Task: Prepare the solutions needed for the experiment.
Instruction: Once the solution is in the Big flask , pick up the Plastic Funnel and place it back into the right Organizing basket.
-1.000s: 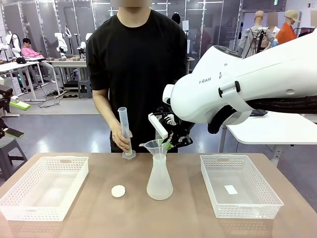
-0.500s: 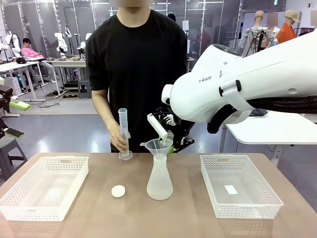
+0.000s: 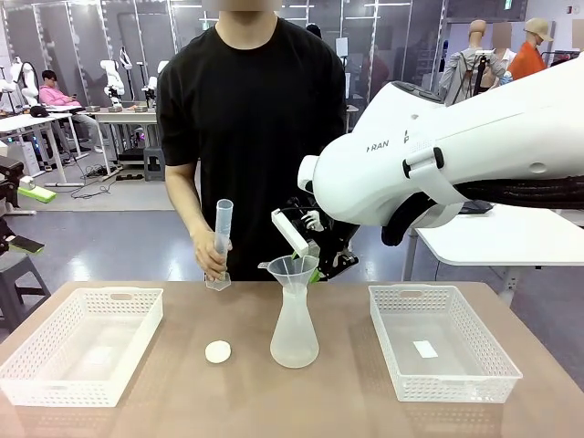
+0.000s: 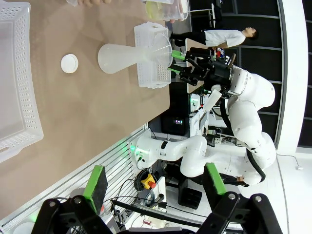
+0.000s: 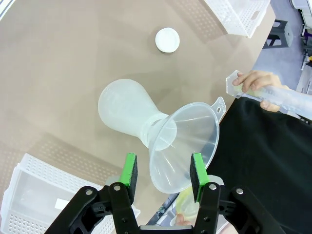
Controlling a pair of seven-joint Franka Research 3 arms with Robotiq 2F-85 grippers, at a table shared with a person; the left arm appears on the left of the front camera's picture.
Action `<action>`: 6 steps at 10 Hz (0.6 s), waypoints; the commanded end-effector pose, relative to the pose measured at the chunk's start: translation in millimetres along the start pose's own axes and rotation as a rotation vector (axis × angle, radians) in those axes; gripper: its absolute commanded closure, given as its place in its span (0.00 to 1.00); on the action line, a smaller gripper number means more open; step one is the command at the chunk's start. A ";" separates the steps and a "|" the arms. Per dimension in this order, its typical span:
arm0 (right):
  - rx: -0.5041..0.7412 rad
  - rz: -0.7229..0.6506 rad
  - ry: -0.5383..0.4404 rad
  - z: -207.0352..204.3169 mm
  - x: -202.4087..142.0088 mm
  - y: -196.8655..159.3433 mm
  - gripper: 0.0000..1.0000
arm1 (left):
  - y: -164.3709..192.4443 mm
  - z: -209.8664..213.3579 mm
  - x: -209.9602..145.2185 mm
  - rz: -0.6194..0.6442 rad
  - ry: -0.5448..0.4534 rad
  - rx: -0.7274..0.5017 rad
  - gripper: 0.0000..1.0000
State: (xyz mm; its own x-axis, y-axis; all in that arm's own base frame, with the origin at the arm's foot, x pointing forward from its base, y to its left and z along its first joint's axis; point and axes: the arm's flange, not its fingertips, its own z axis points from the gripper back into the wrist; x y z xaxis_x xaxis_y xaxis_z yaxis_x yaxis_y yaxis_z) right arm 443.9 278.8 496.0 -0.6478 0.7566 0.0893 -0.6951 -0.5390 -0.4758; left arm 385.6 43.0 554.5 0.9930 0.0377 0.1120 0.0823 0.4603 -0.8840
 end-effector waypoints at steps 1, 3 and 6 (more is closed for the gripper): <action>-0.005 -0.001 0.000 -1.2 -0.2 -0.2 0.45 | -3.4 2.7 0.3 0.015 0.013 0.008 0.00; -0.005 -0.001 0.000 -1.2 -0.2 -0.2 0.45 | -3.4 2.7 0.3 0.015 0.013 0.008 0.00; -0.005 -0.001 0.000 -1.2 -0.2 -0.2 0.45 | -3.4 2.7 0.3 0.015 0.013 0.008 0.00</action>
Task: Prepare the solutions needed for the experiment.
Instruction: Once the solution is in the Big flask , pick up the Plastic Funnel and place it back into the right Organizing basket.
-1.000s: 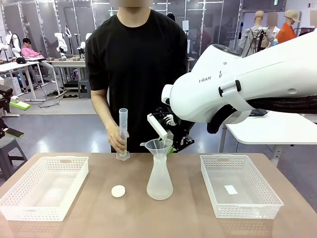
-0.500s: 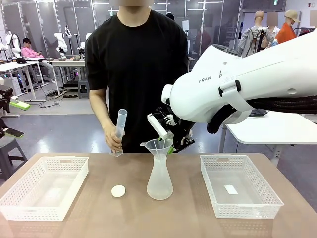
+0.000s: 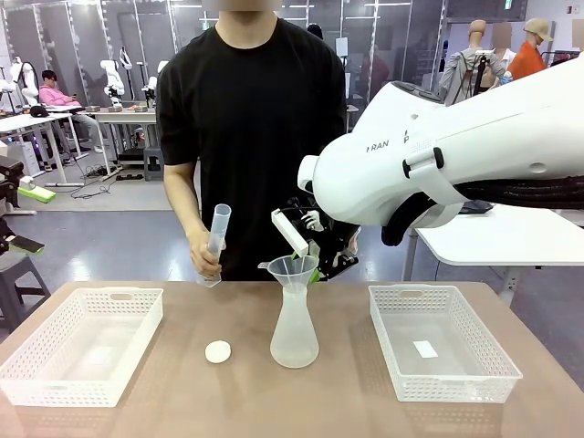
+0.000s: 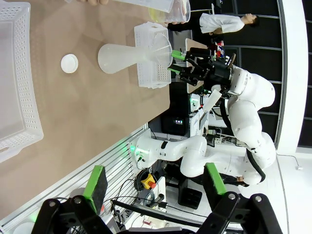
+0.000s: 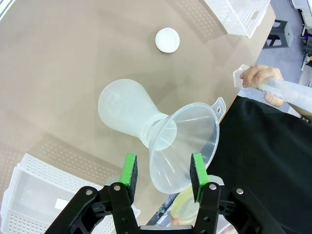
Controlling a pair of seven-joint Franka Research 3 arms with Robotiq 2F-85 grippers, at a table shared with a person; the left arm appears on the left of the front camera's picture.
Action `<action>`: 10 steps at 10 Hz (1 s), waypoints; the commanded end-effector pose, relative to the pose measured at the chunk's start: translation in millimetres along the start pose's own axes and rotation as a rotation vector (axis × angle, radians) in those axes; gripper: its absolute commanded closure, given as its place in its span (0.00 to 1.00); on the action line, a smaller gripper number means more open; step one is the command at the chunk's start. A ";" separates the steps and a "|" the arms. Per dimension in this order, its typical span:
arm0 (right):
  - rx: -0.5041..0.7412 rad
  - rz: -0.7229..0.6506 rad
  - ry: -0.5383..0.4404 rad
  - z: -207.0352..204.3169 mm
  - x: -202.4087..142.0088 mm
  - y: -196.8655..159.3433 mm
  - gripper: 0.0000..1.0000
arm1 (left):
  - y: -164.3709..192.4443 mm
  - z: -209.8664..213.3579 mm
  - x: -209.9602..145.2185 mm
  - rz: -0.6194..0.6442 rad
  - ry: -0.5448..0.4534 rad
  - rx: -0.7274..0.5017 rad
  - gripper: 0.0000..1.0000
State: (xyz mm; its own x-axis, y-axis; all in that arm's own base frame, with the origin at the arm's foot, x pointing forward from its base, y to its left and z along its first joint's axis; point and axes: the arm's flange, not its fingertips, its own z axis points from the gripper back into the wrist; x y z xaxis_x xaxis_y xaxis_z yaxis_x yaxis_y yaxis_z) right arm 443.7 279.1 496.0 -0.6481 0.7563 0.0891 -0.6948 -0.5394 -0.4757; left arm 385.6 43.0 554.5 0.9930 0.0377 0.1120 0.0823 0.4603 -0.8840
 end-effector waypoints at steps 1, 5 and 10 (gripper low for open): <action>0.000 0.000 0.000 0.0 0.0 0.0 0.44 | -3.4 2.7 0.3 0.015 0.013 0.008 0.00; -0.044 0.054 0.028 55.0 29.2 4.0 0.44 | -3.4 2.7 0.3 0.015 0.013 0.008 0.00; 0.060 -0.233 0.208 120.2 -27.5 61.0 0.44 | -3.4 2.7 0.3 0.015 0.013 0.008 0.00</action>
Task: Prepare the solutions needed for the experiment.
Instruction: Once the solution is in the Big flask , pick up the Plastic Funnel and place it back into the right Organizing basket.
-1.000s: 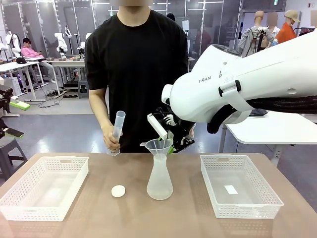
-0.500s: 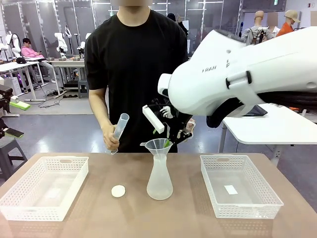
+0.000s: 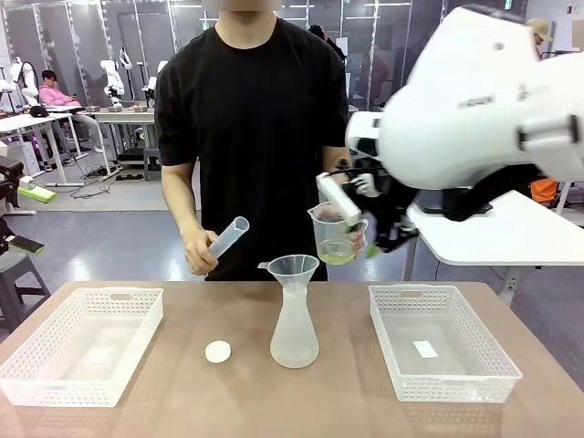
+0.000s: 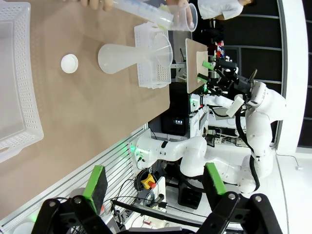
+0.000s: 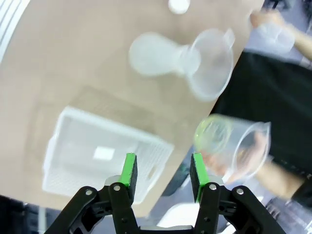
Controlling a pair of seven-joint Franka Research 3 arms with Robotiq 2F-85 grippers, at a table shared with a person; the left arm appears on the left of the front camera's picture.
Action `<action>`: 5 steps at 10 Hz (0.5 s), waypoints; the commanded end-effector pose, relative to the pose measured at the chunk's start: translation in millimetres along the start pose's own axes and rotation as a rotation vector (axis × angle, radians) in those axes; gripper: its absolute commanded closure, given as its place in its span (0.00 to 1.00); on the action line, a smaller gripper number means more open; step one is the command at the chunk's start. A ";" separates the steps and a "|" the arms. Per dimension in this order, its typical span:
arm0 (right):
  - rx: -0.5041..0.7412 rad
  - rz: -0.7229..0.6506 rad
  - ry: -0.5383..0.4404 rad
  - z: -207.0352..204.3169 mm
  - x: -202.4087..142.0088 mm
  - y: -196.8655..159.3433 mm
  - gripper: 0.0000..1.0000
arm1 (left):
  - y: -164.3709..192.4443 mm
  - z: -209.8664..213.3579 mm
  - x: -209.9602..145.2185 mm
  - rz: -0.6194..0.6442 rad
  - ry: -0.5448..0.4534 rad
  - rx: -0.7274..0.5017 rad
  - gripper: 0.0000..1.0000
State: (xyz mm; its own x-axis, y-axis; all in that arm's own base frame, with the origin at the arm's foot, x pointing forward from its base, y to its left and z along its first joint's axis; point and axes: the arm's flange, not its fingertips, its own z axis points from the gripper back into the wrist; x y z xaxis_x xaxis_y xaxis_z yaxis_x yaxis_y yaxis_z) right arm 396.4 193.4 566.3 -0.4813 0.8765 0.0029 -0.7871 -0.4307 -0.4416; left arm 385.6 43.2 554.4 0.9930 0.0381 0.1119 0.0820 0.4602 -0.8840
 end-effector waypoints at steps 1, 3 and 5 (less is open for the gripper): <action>0.015 -0.095 0.018 19.5 -20.1 27.8 0.44 | -3.6 2.5 0.3 0.015 0.013 0.008 0.00; 0.007 -0.285 -0.003 30.5 -47.5 51.6 0.44 | -3.6 2.5 0.3 0.015 0.013 0.008 0.00; 0.045 -0.440 -0.009 36.2 -59.3 67.6 0.44 | -3.6 2.5 0.3 0.015 0.013 0.008 0.00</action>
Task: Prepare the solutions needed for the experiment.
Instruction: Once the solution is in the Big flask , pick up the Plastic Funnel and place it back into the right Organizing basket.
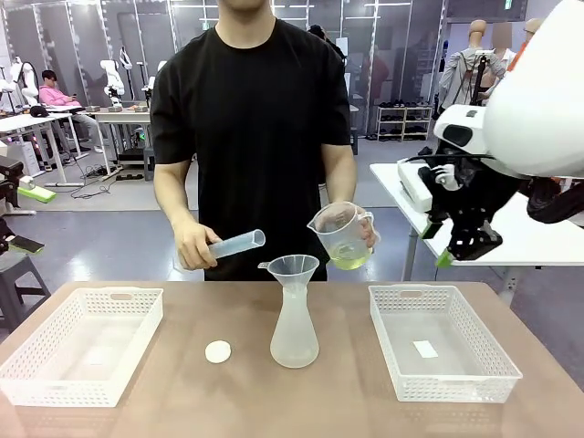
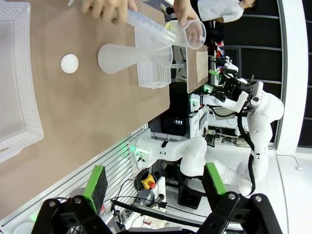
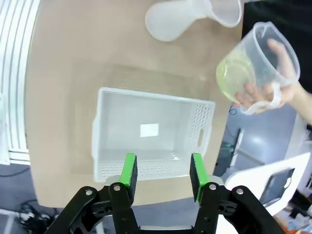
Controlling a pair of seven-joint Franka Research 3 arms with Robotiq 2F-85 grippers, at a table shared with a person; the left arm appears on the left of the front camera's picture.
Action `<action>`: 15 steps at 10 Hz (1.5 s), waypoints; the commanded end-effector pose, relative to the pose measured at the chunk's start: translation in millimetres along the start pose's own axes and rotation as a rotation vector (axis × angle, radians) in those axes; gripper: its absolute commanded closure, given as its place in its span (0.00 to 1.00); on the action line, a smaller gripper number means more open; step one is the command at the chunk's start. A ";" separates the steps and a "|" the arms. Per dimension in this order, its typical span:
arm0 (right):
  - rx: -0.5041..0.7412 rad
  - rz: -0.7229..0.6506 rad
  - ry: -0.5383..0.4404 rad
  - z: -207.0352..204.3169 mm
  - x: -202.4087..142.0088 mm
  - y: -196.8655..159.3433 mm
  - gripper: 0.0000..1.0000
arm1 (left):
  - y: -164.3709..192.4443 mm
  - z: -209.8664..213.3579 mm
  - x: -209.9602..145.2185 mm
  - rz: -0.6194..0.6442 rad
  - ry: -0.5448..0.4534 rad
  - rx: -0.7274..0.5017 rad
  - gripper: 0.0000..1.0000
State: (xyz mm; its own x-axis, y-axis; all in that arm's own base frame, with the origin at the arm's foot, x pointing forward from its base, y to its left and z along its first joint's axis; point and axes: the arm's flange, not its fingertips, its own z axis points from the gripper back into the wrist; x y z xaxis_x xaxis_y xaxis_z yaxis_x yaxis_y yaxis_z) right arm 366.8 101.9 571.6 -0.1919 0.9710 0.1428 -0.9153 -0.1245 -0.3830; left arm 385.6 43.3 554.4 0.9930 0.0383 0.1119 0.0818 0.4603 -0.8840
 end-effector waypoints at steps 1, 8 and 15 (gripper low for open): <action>0.034 -0.241 0.010 1.3 8.5 9.0 0.44 | -3.6 2.4 0.3 0.015 0.013 0.008 0.00; 0.137 -0.334 -0.033 -8.5 2.9 9.3 0.44 | -3.6 2.4 0.3 0.015 0.013 0.008 0.00; 0.334 -1.480 -0.654 -46.2 -33.2 37.4 0.44 | -3.6 2.4 0.3 0.015 0.013 0.008 0.00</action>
State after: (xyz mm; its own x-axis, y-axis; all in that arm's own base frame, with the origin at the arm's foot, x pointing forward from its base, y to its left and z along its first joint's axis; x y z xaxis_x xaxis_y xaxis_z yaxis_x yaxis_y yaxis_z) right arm 356.5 66.6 517.4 0.7675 0.3836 0.5135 -0.6214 0.6420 0.4492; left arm 385.6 43.4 554.5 0.9930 0.0384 0.1120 0.0818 0.4604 -0.8839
